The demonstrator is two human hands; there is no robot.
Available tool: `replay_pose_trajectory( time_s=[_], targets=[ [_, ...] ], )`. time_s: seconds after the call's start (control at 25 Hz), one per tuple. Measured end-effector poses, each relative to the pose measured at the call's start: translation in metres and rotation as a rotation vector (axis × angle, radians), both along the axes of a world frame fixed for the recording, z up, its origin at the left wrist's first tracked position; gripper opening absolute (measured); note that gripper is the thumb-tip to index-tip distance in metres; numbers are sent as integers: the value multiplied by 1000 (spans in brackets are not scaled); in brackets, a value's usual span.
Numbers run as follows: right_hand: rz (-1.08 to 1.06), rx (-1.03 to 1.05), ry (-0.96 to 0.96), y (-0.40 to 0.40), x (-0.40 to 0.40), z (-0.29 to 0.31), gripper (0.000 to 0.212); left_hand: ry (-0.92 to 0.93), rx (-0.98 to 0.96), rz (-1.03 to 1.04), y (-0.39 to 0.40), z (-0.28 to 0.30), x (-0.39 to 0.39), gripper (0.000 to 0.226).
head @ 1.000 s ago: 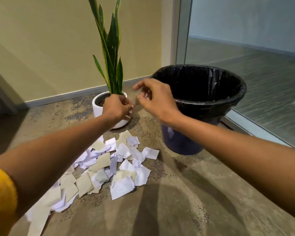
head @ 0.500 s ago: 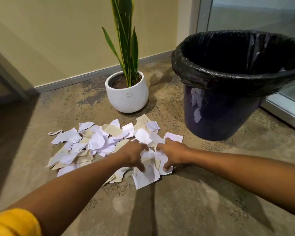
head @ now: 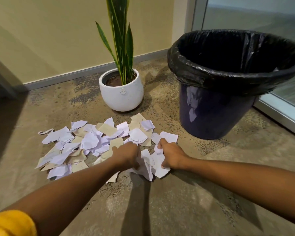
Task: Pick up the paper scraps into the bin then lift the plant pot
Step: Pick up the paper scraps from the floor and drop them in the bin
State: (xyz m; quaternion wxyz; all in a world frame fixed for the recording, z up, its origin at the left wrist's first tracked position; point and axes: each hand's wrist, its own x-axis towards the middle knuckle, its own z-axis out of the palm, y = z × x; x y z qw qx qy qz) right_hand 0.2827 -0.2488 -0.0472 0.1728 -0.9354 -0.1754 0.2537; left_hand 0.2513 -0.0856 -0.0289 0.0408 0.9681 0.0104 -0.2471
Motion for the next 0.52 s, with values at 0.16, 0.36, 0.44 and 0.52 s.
replay_pose_trajectory(
  time_s=[0.16,0.36,0.44,0.52],
  targets=[
    [-72,124,-51,-6,9,23,45,-15,-173,123,10,34,19,31],
    [-96,225,-150,-13,17,61,29,-76,-373,353,23,82,24,36],
    [-114,282,-198,-16,18,82,15,-118,-490,476,27,101,25,41],
    [-118,340,-255,-18,17,110,20,-198,-595,559,25,124,25,30]
  ],
)
